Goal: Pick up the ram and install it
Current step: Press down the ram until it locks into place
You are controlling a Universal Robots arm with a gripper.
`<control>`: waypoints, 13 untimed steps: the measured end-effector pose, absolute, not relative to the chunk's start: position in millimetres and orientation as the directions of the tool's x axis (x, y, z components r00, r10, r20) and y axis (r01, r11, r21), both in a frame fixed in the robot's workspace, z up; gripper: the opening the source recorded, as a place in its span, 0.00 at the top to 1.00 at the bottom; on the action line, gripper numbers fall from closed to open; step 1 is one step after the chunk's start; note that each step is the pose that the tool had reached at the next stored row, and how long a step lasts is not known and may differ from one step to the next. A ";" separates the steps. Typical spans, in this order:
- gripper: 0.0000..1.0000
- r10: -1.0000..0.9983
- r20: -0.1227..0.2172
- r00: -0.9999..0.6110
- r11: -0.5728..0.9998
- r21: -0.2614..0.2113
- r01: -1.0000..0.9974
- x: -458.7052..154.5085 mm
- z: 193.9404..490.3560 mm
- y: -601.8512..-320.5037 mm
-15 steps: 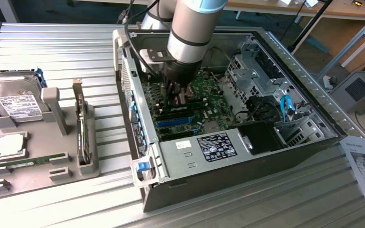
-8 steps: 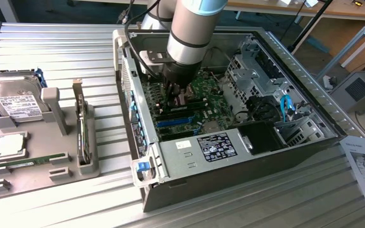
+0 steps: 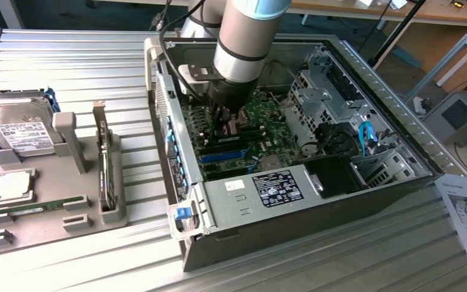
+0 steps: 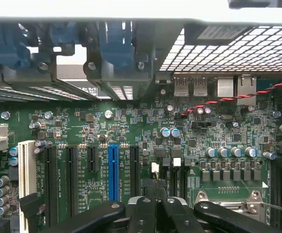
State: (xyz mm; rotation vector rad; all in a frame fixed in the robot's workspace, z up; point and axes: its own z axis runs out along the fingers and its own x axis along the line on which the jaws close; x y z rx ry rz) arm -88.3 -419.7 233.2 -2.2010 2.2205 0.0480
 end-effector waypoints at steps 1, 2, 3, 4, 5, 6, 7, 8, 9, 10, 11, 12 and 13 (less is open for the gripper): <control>0.89 -0.999 -0.031 -0.009 0.009 0.012 -1.000 -88.4 236.4 -419.8; 0.89 -0.999 -0.031 -0.009 0.009 0.012 -1.000 -88.4 239.4 -419.8; 0.89 -0.999 -0.031 -0.009 0.009 0.012 -1.000 -88.4 241.2 -419.8; 0.89 -0.999 -0.031 -0.009 0.009 0.012 -1.000 -88.4 243.0 -419.8; 0.89 -0.999 -0.031 -0.009 0.009 0.012 -1.000 -88.4 245.7 -419.8; 0.89 -0.999 -0.031 -0.009 0.009 0.012 -1.000 -88.4 247.7 -419.8; 0.89 -0.999 -0.031 -0.009 0.009 0.012 -1.000 -88.4 249.4 -419.8; 0.89 -0.999 -0.031 -0.009 0.009 0.012 -1.000 -88.4 252.2 -419.8; 0.89 -0.999 -0.031 -0.009 0.009 0.012 -1.000 -88.4 254.0 -419.8; 0.89 -0.999 -0.031 -0.009 0.009 0.012 -1.000 -88.4 256.7 -419.8; 0.89 -0.999 -0.031 -0.009 0.009 0.012 -1.000 -88.4 260.3 -419.7; 0.89 -0.999 -0.031 -0.009 0.009 0.012 -1.000 -88.4 262.4 -419.7; 0.89 -0.999 -0.031 -0.009 0.009 0.012 -1.000 -88.4 264.2 -419.7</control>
